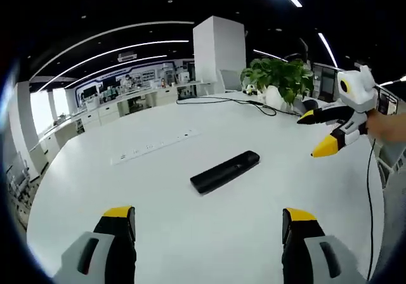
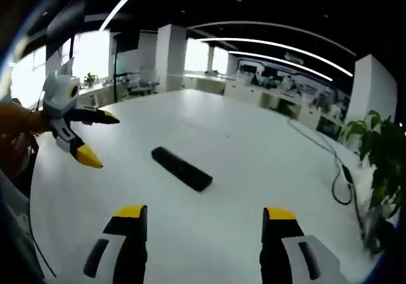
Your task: Press the specified remote control buttons in sequence, fully releasing each button before pressing the next.
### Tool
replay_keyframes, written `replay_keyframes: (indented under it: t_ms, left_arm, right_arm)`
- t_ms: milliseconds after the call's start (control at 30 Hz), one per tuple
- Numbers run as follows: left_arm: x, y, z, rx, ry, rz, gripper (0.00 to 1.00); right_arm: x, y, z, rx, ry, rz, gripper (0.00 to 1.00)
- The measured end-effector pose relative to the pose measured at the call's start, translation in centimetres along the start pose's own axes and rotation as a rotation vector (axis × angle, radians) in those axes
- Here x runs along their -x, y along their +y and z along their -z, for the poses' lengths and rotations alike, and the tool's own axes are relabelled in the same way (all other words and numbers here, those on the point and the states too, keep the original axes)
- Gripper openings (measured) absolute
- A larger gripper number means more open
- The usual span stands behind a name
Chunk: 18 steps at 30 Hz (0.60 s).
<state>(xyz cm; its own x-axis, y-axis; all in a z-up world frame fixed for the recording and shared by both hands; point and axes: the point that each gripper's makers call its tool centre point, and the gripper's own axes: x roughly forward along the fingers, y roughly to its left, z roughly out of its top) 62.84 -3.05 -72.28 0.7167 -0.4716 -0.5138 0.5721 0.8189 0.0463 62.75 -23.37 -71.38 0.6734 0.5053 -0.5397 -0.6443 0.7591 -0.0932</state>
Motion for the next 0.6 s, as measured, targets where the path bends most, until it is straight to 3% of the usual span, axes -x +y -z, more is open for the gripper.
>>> replay_keyframes:
  t_ms: [600]
  left_arm:
    - [-3.0,1.0,0.6,-0.032,0.021,0.119,1.00]
  right_arm:
    - [-2.7,-0.5,0.3,0.093,0.014,-0.070,0.71]
